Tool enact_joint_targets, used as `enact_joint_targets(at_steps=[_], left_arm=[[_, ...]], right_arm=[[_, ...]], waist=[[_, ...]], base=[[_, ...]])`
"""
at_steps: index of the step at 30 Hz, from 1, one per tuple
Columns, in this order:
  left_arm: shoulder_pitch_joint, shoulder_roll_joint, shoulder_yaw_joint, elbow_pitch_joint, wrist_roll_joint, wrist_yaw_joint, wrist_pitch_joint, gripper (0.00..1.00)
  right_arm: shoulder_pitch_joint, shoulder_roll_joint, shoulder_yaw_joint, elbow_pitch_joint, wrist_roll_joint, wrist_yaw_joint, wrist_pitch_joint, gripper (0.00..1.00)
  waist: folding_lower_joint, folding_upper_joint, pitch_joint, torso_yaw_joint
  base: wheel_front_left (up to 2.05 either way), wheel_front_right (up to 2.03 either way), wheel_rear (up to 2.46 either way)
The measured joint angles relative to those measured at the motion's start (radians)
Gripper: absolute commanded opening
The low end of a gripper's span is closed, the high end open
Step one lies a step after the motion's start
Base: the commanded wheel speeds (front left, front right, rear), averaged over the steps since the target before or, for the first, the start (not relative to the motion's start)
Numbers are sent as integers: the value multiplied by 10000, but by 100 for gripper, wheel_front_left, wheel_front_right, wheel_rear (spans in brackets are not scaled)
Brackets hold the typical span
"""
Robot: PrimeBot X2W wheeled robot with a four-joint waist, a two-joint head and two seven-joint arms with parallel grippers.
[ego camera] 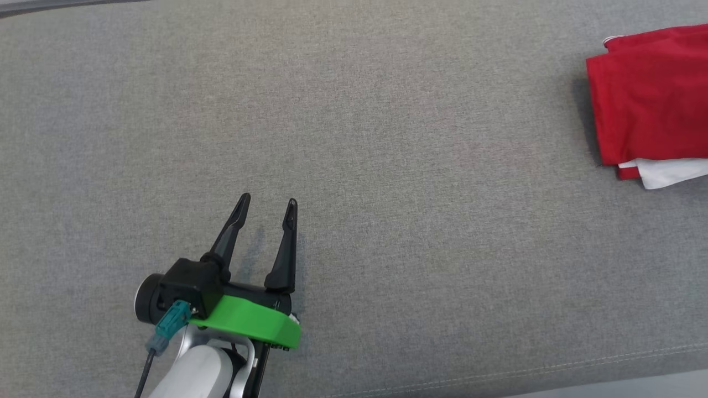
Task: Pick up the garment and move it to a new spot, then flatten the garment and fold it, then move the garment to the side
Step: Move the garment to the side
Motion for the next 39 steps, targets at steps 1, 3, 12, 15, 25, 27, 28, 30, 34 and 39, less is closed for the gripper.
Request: enact_joint_targets(at_steps=[1, 3, 12, 15, 25, 27, 28, 30, 34, 39], left_arm=[[-25, 12, -6, -31, 17, 0, 15, 100], [-119, 38, -25, -96, 38, 2, 88, 100], [-343, 293, -123, -389, 272, 90, 351, 100], [-347, 320, -159, -433, 307, 105, 439, 100], [-350, 453, -198, -545, 336, 192, 537, 100], [-351, 483, -201, -552, 336, 222, 541, 100], [-351, 499, -205, -554, 336, 222, 543, 100], [-351, 525, -219, -558, 336, 224, 570, 100], [-351, 529, -255, -537, 334, 224, 571, 100], [-348, 529, -148, -468, 257, 230, 435, 100]], right_arm=[[-51, -33, 27, 155, -98, 0, -81, 0], [-193, -98, 31, 535, -272, 2, -244, 0], [-611, -69, -136, 1618, -1129, 2, -1005, 0], [-639, -33, -291, 1666, -1329, 2, -1062, 0], [-82, -516, -1873, 1695, -2230, 6, -1154, 100], [-35, -485, -2178, 1697, -2589, 6, -1292, 100], [20, -414, -2334, 1695, -2723, 6, -1335, 100], [65, -228, -2640, 1701, -3007, 6, -1407, 100], [82, 88, -3143, 1697, -3544, 6, -1914, 100], [64, 577, -3519, 1701, -4222, 6, -2688, 100]], waist=[[0, 0, 63, 46], [0, 0, 190, 134], [0, 0, 803, 519], [1, 1, 959, 616], [1, 1, 1208, 603], [0, 1, 1220, 540], [0, 0, 1221, 504], [0, 1, 1211, 429], [0, 0, 1111, 308], [0, 0, 813, 188]], base=[[0, 0, 0], [0, 0, 0], [0, 0, 0], [0, 0, 0], [0, 0, 0], [0, 0, 0], [0, 0, 0], [0, 0, 0], [0, 0, 0], [0, 0, 0]])
